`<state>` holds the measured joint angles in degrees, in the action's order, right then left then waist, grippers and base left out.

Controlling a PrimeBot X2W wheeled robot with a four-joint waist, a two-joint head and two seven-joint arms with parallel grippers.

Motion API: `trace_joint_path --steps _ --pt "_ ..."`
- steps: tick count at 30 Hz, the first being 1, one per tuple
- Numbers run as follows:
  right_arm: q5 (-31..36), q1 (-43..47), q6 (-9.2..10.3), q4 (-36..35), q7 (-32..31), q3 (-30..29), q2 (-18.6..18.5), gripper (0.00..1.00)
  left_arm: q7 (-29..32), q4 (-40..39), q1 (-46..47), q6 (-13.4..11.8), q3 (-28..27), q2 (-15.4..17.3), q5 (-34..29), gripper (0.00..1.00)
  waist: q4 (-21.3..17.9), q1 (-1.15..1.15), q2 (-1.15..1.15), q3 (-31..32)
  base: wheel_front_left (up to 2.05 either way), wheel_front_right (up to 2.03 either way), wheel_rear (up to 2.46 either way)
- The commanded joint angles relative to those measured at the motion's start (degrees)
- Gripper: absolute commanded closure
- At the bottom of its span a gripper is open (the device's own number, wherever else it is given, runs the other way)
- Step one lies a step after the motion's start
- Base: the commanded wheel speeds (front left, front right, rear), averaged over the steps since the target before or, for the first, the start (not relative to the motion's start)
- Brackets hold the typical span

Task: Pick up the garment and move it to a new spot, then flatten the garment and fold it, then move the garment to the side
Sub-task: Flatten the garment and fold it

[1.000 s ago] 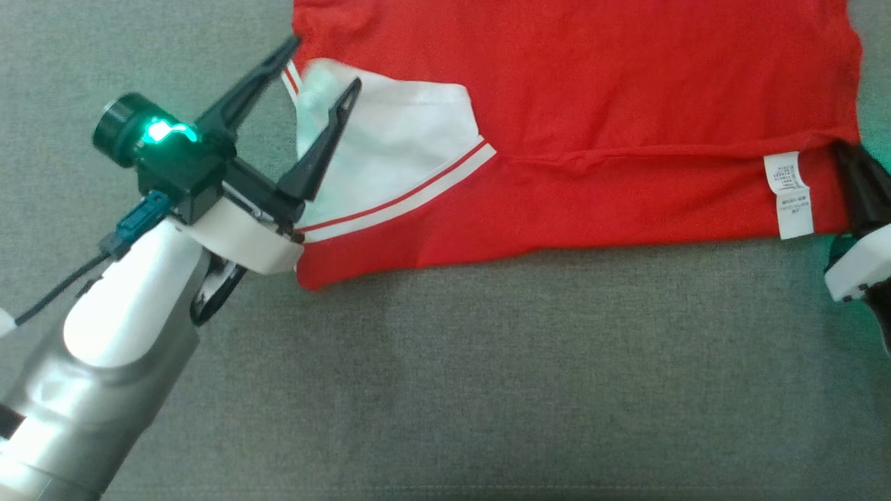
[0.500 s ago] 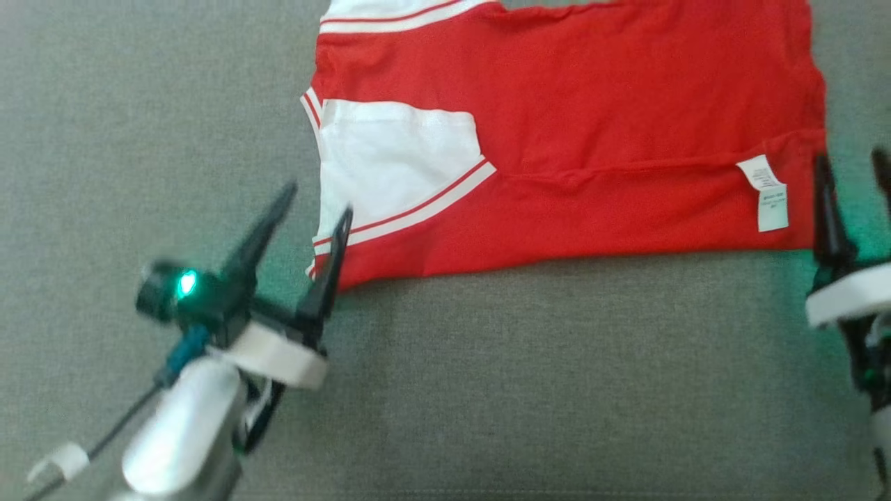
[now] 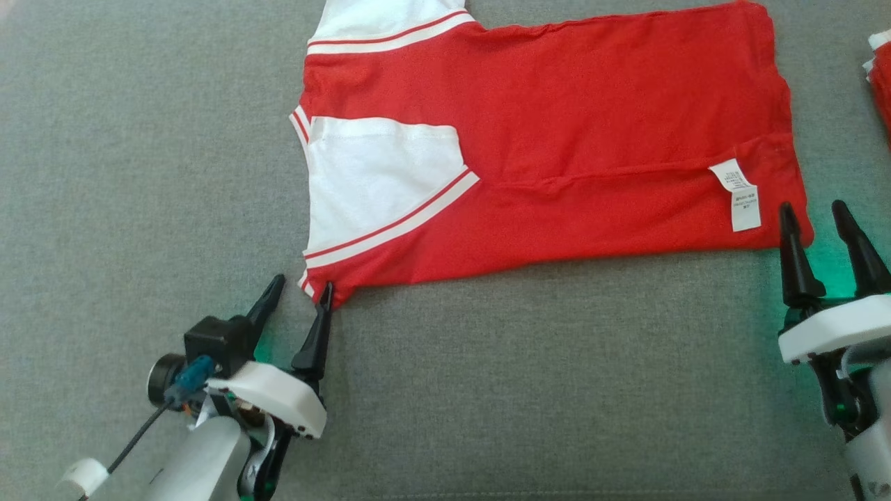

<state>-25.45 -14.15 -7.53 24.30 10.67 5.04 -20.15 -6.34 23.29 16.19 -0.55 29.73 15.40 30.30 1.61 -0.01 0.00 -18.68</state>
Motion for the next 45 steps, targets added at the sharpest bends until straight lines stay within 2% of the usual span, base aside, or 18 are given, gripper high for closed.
trace_joint_path --steps 1,4,5,6,7,8,15,16,17,18,26,34,43,44,45 --pt "-0.6 -0.3 0.04 -1.1 0.8 0.9 -0.8 0.0 0.6 -1.1 0.1 0.1 -1.4 0.9 0.4 0.0 -0.1 0.01 0.0 -0.1 0.0 0.0 0.0" --pt "-1.1 -0.9 0.04 0.3 0.6 1.1 -0.6 0.0 2.2 -1.7 -0.1 1.3 -0.4 1.0 0.9 0.0 0.0 0.01 0.0 -0.2 0.0 0.0 0.0" --pt "-1.1 -1.2 0.04 0.9 0.5 1.1 -0.5 0.0 2.7 -1.9 -0.2 1.5 -0.1 1.2 0.9 0.2 0.0 0.01 0.0 -0.2 0.0 0.0 0.0" --pt "-1.2 -1.5 0.04 1.6 0.3 1.0 -0.3 0.0 2.9 -2.1 -0.2 1.6 0.1 1.3 1.0 0.62 0.1 0.01 0.0 -0.2 0.0 0.0 0.0" --pt "-1.3 -1.9 0.04 2.4 0.0 0.8 -0.1 0.0 2.9 -2.5 -0.2 1.7 0.1 1.4 0.9 0.98 0.2 0.01 0.0 -0.1 0.0 0.0 0.0" --pt "-1.3 -2.3 0.04 3.1 -0.3 0.6 0.1 0.0 2.7 -2.9 -0.2 1.6 0.1 1.6 0.9 1.0 0.3 0.01 0.0 -0.1 0.0 0.0 0.0" --pt "0.1 -4.9 0.04 8.6 -4.9 -1.2 1.0 0.0 1.0 -5.5 0.9 0.8 0.0 4.0 -1.5 1.0 1.5 0.01 0.0 0.2 0.0 0.0 0.0" --pt "0.2 -5.1 0.04 9.0 -6.1 -0.6 1.0 0.08 0.9 -5.6 1.2 0.7 0.0 4.3 -1.8 1.0 1.6 0.01 0.0 0.2 0.0 0.0 0.0" --pt "0.0 -5.2 0.04 9.2 -7.0 -0.3 0.9 0.47 0.9 -5.7 1.5 0.6 0.1 4.8 -2.2 1.0 1.8 0.01 0.0 0.3 0.0 0.0 0.0" --pt "-0.2 -5.2 0.04 9.1 -7.6 0.0 0.8 1.0 0.9 -5.8 1.8 0.5 0.2 5.2 -2.7 1.0 1.9 0.01 0.0 0.3 0.0 0.0 0.0" --pt "-3.2 -1.6 0.04 5.6 -10.3 0.5 -2.6 1.0 1.6 -6.5 1.7 0.2 0.9 7.1 -3.7 1.0 1.6 0.01 0.0 2.3 0.0 0.0 0.0" --pt "-6.2 9.7 0.04 -2.0 -11.6 2.2 -7.2 1.0 4.6 -11.7 -7.1 -2.1 2.1 9.8 -2.9 1.0 0.4 0.01 0.0 5.3 0.0 0.0 0.0" --pt "-5.4 20.2 0.04 -9.0 -12.7 -1.7 -7.5 1.0 8.0 -19.6 -15.2 -4.3 2.8 13.4 -2.1 1.0 0.1 0.01 0.0 6.6 0.0 0.0 0.0" --pt "-5.3 20.9 0.04 -9.7 -12.9 -2.3 -7.3 0.88 8.2 -20.3 -15.6 -4.5 2.8 13.5 -1.9 1.0 0.1 0.01 0.0 6.6 0.0 0.0 0.0" --pt "-5.2 21.4 0.04 -10.3 -13.0 -3.0 -7.0 0.36 8.3 -20.8 -15.9 -4.5 2.7 13.7 -1.7 1.0 0.1 0.01 0.0 6.5 0.0 0.0 0.0"
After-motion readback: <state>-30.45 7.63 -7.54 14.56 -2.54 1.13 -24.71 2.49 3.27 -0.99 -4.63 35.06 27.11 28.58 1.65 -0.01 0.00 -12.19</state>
